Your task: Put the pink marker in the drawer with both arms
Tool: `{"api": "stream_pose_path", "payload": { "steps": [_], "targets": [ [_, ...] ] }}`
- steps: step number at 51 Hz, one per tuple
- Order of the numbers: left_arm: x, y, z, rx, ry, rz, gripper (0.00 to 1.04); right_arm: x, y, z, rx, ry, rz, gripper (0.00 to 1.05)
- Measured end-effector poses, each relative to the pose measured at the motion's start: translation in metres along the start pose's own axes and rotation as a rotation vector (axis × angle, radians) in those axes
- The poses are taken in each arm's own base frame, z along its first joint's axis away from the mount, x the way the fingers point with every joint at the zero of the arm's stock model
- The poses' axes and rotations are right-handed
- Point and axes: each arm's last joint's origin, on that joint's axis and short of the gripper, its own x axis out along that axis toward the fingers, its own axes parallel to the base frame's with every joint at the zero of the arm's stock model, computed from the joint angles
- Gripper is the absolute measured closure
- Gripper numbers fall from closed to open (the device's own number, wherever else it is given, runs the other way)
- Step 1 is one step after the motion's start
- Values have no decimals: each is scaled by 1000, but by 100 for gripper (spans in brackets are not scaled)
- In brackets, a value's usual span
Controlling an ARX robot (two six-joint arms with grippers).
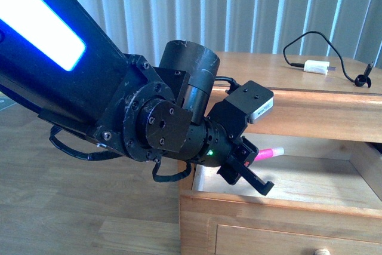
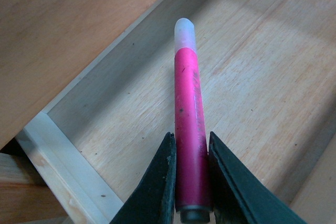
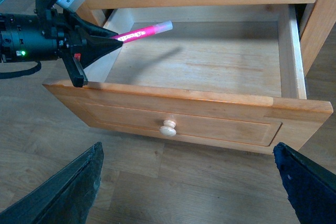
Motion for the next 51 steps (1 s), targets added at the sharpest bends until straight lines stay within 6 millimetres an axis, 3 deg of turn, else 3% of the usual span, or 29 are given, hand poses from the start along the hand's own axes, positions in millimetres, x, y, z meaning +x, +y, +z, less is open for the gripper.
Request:
{"api": "stream_pose_path", "payload": {
  "steps": [15,23,29,39,51],
  "targets": [
    [-4,4,8,-57,-38,96,47,0,0,0,0,0,0,8],
    [-28,6,21,-127,-115,177,24,0,0,0,0,0,0,8],
    [-56,10,33,-208,-155,284,6,0,0,0,0,0,0,8],
    [-111,19,35,-318,-207,484,6,0,0,0,0,0,0,8],
    [-201,21,22,-456,-313,659,6,0,0,0,0,0,0,8]
  ]
}}
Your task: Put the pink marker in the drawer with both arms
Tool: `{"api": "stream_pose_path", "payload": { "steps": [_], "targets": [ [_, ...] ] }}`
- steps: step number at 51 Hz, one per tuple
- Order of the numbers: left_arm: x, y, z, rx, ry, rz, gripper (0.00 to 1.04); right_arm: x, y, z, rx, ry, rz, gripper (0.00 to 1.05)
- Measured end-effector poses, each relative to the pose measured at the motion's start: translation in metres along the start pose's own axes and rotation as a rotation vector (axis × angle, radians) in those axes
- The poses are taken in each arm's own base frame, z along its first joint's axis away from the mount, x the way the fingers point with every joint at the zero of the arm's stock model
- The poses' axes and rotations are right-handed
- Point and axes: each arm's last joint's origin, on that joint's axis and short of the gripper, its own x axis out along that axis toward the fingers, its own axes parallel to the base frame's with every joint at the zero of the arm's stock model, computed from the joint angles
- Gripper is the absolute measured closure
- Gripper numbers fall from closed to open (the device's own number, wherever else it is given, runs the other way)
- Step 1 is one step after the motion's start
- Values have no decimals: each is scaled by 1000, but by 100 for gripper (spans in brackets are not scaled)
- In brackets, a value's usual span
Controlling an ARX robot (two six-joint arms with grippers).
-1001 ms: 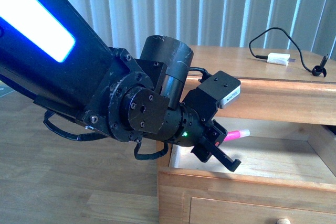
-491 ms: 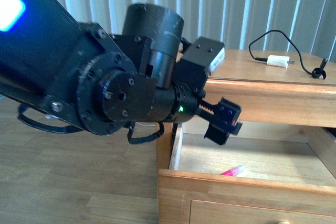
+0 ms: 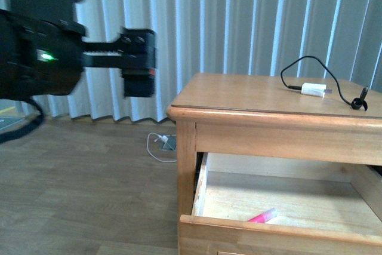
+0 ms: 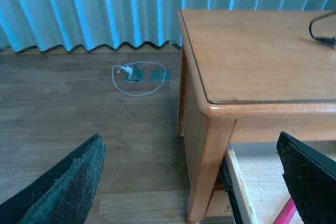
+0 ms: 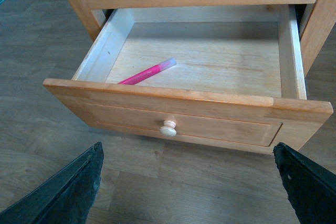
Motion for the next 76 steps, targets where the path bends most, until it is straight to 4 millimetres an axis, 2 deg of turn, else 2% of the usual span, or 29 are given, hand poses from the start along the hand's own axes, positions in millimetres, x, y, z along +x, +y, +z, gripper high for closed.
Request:
{"api": "stream_pose_path", "payload": {
  "steps": [4,8,10,15,18,20,31,35,40,46,50,54,59,76],
  "targets": [
    [-27,15,4,-43,-33,45,6,0,0,0,0,0,0,8],
    [-62,32,-1,-110,-36,102,6,0,0,0,0,0,0,8],
    [-85,40,-10,-144,-25,154,6,0,0,0,0,0,0,8],
    [-121,47,-30,-194,6,248,6,0,0,0,0,0,0,8],
    [-149,49,-52,-241,35,295,6,0,0,0,0,0,0,8],
    [-156,49,-59,-259,36,298,6,0,0,0,0,0,-1,8],
    [-160,49,-57,-293,14,295,6,0,0,0,0,0,-1,8],
    [-163,52,-62,-190,-57,175,22,0,0,0,0,0,-1,8],
    [-169,57,-72,-73,-64,152,41,0,0,0,0,0,-1,8],
    [-175,62,-83,-33,-60,159,65,0,0,0,0,0,-1,8],
    [-180,66,-90,-22,-60,162,86,0,0,0,-2,0,-1,8],
    [-184,71,-94,-16,-60,134,100,0,0,0,-2,0,-1,8],
    [-188,76,-98,-13,-60,169,101,0,0,0,-2,0,-1,8],
    [-195,75,-107,-12,-62,163,101,0,0,0,-3,0,-1,8]
  ]
}}
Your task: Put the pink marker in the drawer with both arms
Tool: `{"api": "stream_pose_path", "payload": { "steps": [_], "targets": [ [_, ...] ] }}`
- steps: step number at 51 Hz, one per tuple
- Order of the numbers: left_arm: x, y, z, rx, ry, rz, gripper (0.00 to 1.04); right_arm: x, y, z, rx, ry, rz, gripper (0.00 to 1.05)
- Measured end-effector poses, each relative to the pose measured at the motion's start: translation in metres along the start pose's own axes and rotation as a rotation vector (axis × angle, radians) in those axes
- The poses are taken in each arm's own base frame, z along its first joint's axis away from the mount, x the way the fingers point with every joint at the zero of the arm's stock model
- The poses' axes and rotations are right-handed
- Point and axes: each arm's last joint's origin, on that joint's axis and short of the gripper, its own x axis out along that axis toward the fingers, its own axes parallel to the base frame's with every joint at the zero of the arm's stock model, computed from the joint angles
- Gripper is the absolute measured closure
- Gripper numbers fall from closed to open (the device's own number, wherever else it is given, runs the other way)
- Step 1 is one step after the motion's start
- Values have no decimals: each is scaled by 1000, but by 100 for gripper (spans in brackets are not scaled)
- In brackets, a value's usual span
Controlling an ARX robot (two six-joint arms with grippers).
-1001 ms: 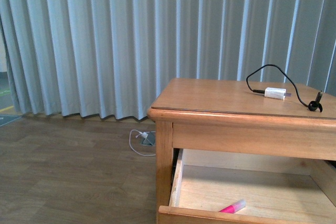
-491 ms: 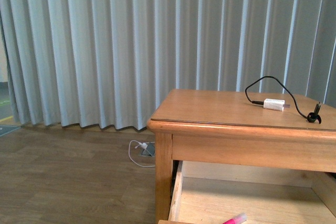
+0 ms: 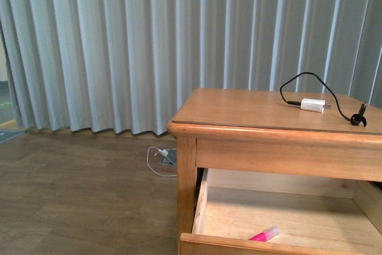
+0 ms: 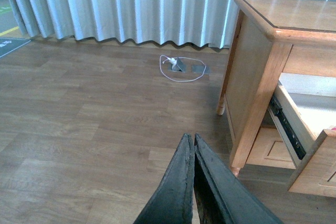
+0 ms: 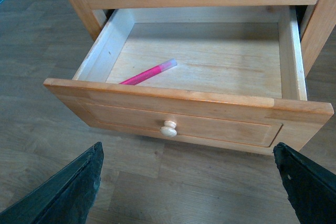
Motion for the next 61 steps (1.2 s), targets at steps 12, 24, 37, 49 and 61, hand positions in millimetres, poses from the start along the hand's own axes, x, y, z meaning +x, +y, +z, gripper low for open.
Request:
{"api": "stream_pose_path", "payload": {
  "steps": [12,24,37,49,61],
  "targets": [
    [-4,0,-2,1,-27,0,101,0,0,0,0,0,0,8],
    [-15,0,-6,1,3,-1,101,0,0,0,0,0,0,8],
    [-18,0,-5,1,-19,-1,101,0,0,0,0,0,0,8],
    [-18,0,-5,0,-19,0,61,3,0,-3,-111,-128,-146,8],
    [-18,0,-5,1,-19,-1,18,27,-1,-13,-158,132,-65,8]
  ]
}}
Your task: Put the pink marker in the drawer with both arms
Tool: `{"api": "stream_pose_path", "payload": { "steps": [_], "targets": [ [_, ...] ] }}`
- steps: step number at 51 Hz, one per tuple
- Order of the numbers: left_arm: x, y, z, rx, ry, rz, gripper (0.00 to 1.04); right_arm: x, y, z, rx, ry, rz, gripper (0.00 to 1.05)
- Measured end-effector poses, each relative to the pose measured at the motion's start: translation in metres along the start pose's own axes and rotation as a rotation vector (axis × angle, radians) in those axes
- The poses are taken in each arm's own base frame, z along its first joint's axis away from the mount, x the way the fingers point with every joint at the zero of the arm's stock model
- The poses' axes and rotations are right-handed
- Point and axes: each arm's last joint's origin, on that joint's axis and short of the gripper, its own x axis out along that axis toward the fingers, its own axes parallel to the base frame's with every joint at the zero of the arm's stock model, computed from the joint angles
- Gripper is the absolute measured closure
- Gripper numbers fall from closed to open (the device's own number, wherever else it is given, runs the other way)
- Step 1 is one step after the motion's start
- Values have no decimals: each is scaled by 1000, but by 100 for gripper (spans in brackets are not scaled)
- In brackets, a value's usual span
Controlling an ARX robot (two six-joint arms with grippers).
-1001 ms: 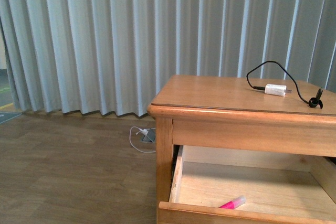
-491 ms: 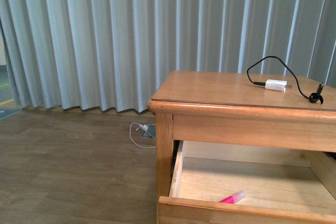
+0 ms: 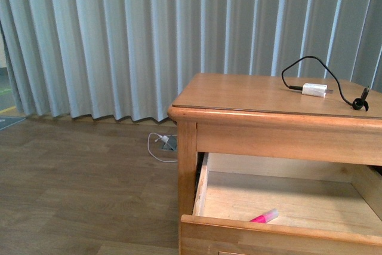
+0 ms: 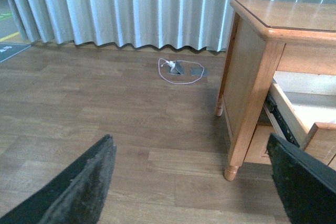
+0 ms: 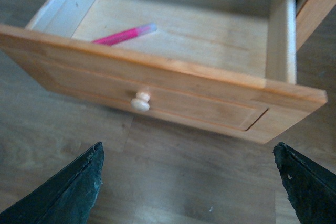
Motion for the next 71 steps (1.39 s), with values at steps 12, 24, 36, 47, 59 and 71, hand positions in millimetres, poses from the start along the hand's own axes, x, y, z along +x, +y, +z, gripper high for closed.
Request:
{"api": "stream_pose_path", "payload": {
  "steps": [12,24,36,47,59,71],
  "targets": [
    [0,0,0,2,0,0,6,49,-3,3,-19,158,50,8],
    [0,0,0,2,0,0,6,101,5,-5,-47,246,22,8],
    [0,0,0,2,0,0,6,133,9,-5,-12,215,-24,8],
    [0,0,0,2,0,0,6,160,4,-6,47,135,-71,8],
    [0,0,0,2,0,0,6,202,-4,6,108,-23,-132,8],
    [0,0,0,2,0,0,6,235,1,17,125,-107,-170,8]
  ]
}}
